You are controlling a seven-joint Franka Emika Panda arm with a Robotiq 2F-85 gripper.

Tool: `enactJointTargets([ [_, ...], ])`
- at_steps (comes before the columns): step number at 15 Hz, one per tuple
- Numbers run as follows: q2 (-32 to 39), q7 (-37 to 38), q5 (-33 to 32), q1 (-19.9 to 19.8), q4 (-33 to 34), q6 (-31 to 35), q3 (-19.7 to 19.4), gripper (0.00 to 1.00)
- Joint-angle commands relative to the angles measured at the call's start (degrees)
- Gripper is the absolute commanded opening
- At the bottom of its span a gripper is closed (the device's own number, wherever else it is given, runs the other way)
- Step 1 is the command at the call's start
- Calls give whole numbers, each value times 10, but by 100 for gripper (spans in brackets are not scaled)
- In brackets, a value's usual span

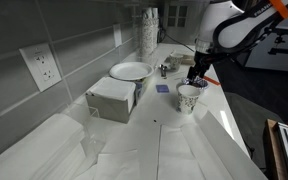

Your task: Place the coffee beans from the bowl in the coffee cup on the left.

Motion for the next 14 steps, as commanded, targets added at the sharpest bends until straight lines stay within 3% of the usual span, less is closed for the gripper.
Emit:
enactJointTargets([
  [1,44,37,-21,15,26,22,-5,100],
  [3,57,48,-27,21,31,35,-7,96],
  [4,64,55,-35,24,34,44,-10,86],
  [6,76,65,-39,28,39,52,-14,85],
  [7,81,71,-42,31,40,57,-16,75],
  [9,89,77,-44,36,42,59,-19,72],
  [10,92,78,-45,39,43,57,-20,57],
  [12,96,80,-48,44,45,57,-23,50],
  [14,97,82,-53,49,47,55,-25,31],
])
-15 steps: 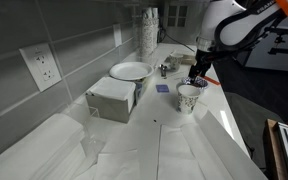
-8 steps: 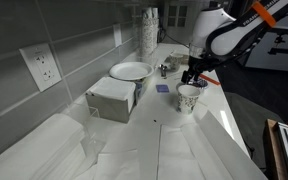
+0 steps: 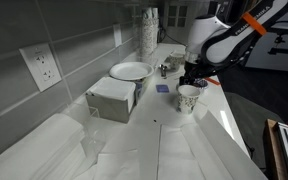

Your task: Place the coffee beans from the bowl in the coffee cup on the left.

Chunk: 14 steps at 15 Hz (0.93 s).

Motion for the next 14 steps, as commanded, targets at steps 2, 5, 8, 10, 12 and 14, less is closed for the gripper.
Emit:
enactJointTargets([
  [2,10,20,-25,16,6,8,-13,20],
  [5,8,19,-30,17,4,4,-17,4],
  [8,-2,16,-36,18,5,-7,-19,0],
  [10,-14,15,-51,22,6,-23,-19,2],
  [12,-29,16,-67,27,5,-44,-17,2],
  [14,-49,20,-89,33,5,-73,-12,2],
])
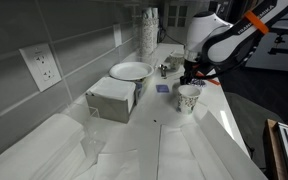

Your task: Place the coffee beans from the bowl in the coffee cup on the left.

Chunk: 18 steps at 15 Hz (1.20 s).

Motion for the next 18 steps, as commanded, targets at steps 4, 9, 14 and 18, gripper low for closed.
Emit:
enactJointTargets([
  [4,-89,20,-75,21,-10,-116,22,2],
  [9,-177,36,-88,24,-15,-215,70,2],
  [14,-239,38,-31,46,-5,-283,126,2],
  [18,-257,48,20,71,4,-303,164,2],
])
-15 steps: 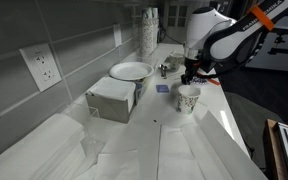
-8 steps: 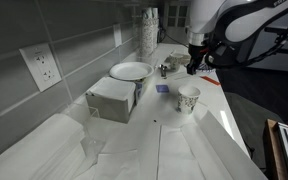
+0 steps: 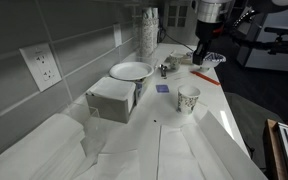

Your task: Place the coffee beans from the bowl in the coffee cup on the left.

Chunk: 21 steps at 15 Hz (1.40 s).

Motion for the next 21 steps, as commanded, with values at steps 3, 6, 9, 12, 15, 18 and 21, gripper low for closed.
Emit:
enactJointTargets([
  [3,-15,12,86,35,1,-8,37,2],
  [6,-9,15,121,46,6,-4,49,2],
  [9,-10,-2,179,57,12,0,43,2],
  [12,-16,-30,250,63,16,7,30,2],
  [15,-20,-51,297,62,17,20,21,2],
  [18,-25,-96,351,65,9,37,2,2],
  [21,-27,-132,388,60,3,42,-15,2],
])
